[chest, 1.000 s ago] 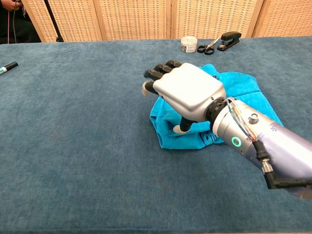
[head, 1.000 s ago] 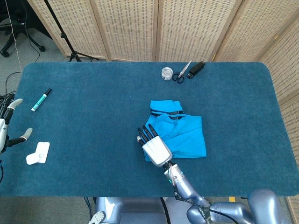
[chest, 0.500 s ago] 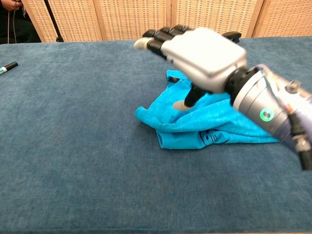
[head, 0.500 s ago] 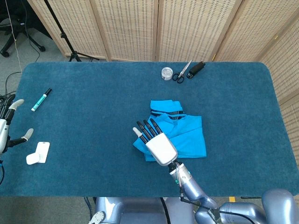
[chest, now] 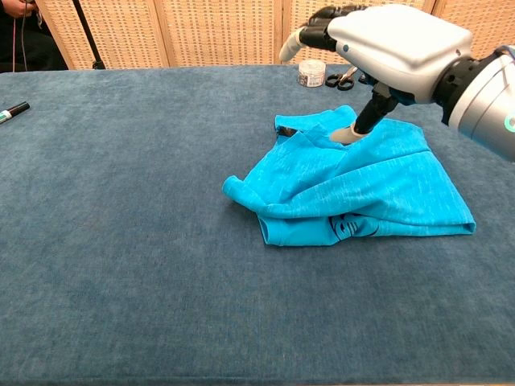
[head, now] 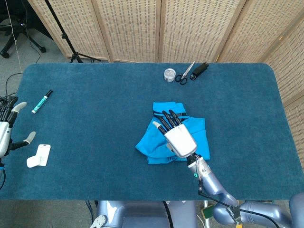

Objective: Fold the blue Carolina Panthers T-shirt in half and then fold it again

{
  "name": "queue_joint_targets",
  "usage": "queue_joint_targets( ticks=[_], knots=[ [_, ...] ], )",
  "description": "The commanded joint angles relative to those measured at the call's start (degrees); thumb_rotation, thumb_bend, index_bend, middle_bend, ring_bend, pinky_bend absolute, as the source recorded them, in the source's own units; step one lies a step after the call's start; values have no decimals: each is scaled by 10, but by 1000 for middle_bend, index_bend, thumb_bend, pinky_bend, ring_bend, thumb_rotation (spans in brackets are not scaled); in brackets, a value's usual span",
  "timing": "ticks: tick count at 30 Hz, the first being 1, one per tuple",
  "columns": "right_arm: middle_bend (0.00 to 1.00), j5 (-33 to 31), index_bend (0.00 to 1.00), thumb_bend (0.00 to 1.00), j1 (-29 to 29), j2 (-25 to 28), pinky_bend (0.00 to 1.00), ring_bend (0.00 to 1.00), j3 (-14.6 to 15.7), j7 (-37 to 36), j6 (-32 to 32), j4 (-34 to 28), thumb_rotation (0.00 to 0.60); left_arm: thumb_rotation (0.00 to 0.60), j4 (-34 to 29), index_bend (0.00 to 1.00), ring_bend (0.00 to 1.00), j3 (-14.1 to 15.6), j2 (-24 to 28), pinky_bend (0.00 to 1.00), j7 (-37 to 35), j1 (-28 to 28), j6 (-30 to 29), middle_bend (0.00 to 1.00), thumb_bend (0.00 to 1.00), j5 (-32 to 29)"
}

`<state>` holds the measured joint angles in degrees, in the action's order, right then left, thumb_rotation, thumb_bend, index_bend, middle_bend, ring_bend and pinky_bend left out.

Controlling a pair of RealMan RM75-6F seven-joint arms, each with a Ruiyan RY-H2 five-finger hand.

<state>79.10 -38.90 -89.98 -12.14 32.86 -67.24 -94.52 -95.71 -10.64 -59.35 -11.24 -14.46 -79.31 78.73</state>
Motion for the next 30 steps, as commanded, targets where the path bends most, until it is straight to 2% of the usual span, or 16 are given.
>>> queue_joint_targets(
  ticks=[1,5,11,15,21,30],
  knots=[
    [181,-93,209,0,-33,56,60,0,-37,-81,117,-26,600,600,0,0,0,0,-1,0,2,0,0,0,280,-1],
    [190,-134,234,0,-67,72,60,0,-62,-119,176,-4,600,600,1,0,0,-1,-2,0,3,-1,1,0,280,-4],
    [212,-191,261,0,-119,48,60,0,-87,-129,218,68,600,600,3,0,0,-2,-4,0,6,-3,5,0,280,-8],
    [222,-272,261,1,-163,24,59,0,-102,-129,257,132,600,600,5,0,0,-1,-6,0,9,-4,8,0,280,-10],
    [264,-360,261,1,-203,0,60,0,-86,-112,297,203,600,600,9,0,0,-3,-8,0,13,-7,15,0,280,-20],
    [304,-415,270,2,-231,-32,60,0,-58,-115,331,284,600,600,18,0,0,-6,-16,0,23,-12,27,0,280,-36]
  ],
)
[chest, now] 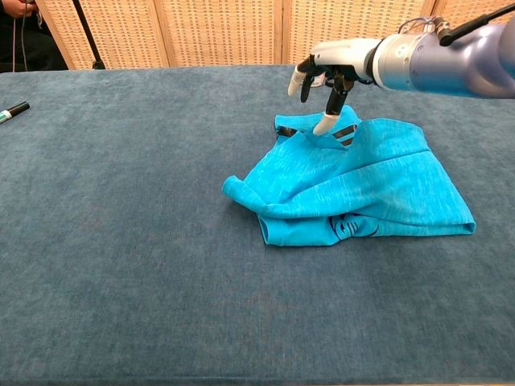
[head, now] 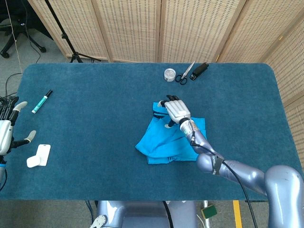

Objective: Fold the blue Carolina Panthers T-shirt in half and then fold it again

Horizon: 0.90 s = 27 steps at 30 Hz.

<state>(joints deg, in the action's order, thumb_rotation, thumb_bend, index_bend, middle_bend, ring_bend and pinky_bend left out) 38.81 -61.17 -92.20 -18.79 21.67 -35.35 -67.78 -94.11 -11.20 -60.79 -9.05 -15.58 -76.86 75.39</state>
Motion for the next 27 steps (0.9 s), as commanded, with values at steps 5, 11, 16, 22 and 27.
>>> queue_joint_targets(
  ticks=[5,11,16,22,27],
  knots=[
    [336,-18,336,2,-14,-28,60,10,21,-18,21,44,600,600,9,0,0,-2,-7,0,8,-5,11,0,282,-13],
    [415,-17,381,21,-16,-43,60,52,22,-40,28,70,600,600,10,0,0,-3,-9,0,11,-5,9,0,283,-13],
    [425,3,404,53,-15,-52,60,59,25,-51,18,86,600,600,10,0,0,-3,-9,0,11,-5,11,0,283,-15],
    [511,18,508,53,-14,-61,60,114,30,-60,13,100,600,600,10,0,0,-4,-9,0,11,-5,10,0,285,-15],
    [525,37,524,85,-11,-71,60,128,30,-72,4,113,600,600,10,0,0,-4,-8,0,10,-5,10,0,285,-14]
  ],
)
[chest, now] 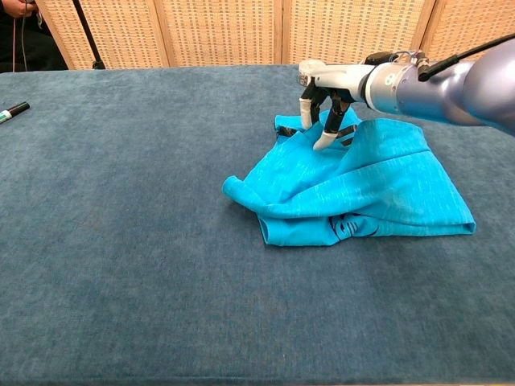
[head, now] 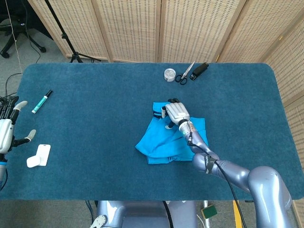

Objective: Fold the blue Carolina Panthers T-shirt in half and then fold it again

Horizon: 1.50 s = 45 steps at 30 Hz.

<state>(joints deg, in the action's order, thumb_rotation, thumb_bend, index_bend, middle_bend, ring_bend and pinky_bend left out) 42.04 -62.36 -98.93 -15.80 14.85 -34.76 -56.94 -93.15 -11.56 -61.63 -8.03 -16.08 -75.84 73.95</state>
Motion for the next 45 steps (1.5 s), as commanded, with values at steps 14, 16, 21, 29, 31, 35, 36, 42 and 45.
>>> queue_joint_targets(
  ticks=[14,16,21,29,31,35,36,42,45],
  knots=[
    [548,45,538,222,1,-36,60,151,2,-23,-4,50,600,600,0,0,0,-1,3,0,-7,0,2,0,285,-2],
    [548,50,538,247,0,-43,59,151,0,-27,-4,61,600,600,1,0,0,-2,3,0,-7,0,2,0,285,-2],
    [561,56,537,260,-4,-55,60,164,-1,-28,6,85,600,600,2,0,0,-2,3,0,-8,0,4,0,286,-3],
    [616,68,648,260,-7,-68,60,196,-8,-36,12,103,600,600,3,0,0,-3,4,0,-11,-1,7,0,286,-6],
    [628,72,672,275,-7,-70,59,204,-9,-38,11,105,600,600,4,0,0,-3,4,0,-11,-1,7,0,285,-6],
    [637,81,680,342,-8,-74,60,213,-11,-41,9,111,600,600,4,0,0,-4,5,0,-13,-1,7,0,285,-6],
    [637,83,680,352,-8,-75,60,213,-12,-41,8,112,600,600,4,0,0,-4,5,0,-14,-1,7,0,286,-6],
    [651,98,698,425,-7,-81,60,227,-16,-44,-6,117,600,600,4,0,0,-4,5,0,-15,0,7,0,286,-5],
    [654,104,703,440,-6,-83,60,232,-18,-46,-11,118,600,600,4,0,0,-3,6,0,-16,0,7,0,286,-4]
  ],
)
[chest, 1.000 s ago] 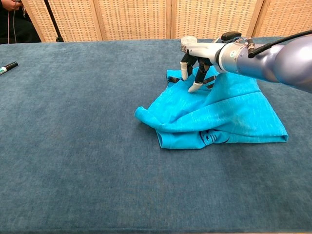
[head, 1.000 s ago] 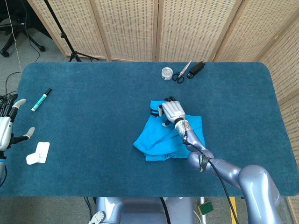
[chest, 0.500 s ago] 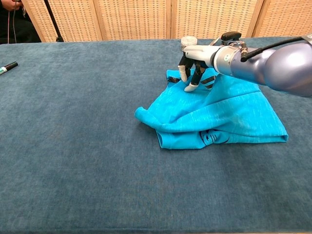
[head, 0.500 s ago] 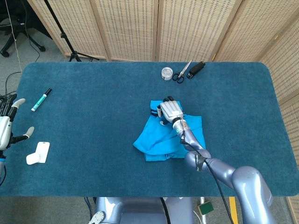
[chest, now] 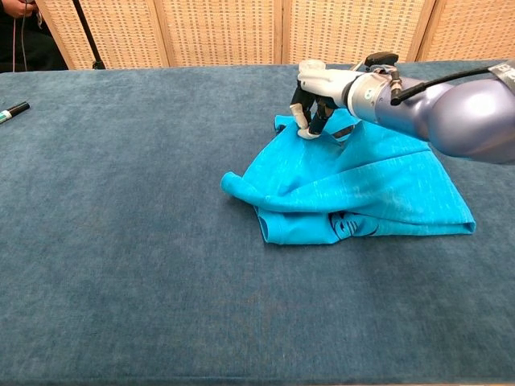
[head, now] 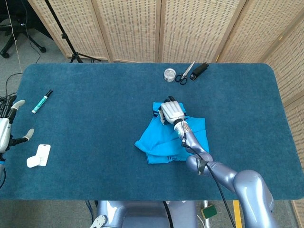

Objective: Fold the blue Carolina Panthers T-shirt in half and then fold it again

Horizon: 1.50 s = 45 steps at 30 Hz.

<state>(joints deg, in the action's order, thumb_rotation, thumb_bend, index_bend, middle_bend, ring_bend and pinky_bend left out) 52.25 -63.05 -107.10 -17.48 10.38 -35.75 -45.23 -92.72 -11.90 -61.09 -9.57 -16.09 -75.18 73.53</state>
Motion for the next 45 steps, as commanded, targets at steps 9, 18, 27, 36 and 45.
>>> queue_joint_targets(
  ticks=[9,18,27,36,45],
  knots=[
    [654,20,704,453,5,0,59,235,-4,-12,-5,-4,600,600,0,0,0,0,1,0,-1,1,-1,0,286,1],
    [654,54,704,452,-6,6,60,235,-15,-43,-3,-14,600,600,-2,0,0,1,1,0,-2,1,-1,0,285,2],
    [654,64,704,452,-27,-9,59,235,-18,-33,1,-6,600,600,-2,0,0,0,3,0,-6,2,-3,0,285,3],
    [654,60,704,451,-41,-37,60,235,-24,-21,1,25,600,600,-2,0,0,0,5,0,-12,3,-3,0,286,4],
    [654,57,704,450,-51,-51,60,235,-27,-16,14,40,600,600,-2,0,0,0,6,0,-17,3,-1,0,285,5]
  ],
)
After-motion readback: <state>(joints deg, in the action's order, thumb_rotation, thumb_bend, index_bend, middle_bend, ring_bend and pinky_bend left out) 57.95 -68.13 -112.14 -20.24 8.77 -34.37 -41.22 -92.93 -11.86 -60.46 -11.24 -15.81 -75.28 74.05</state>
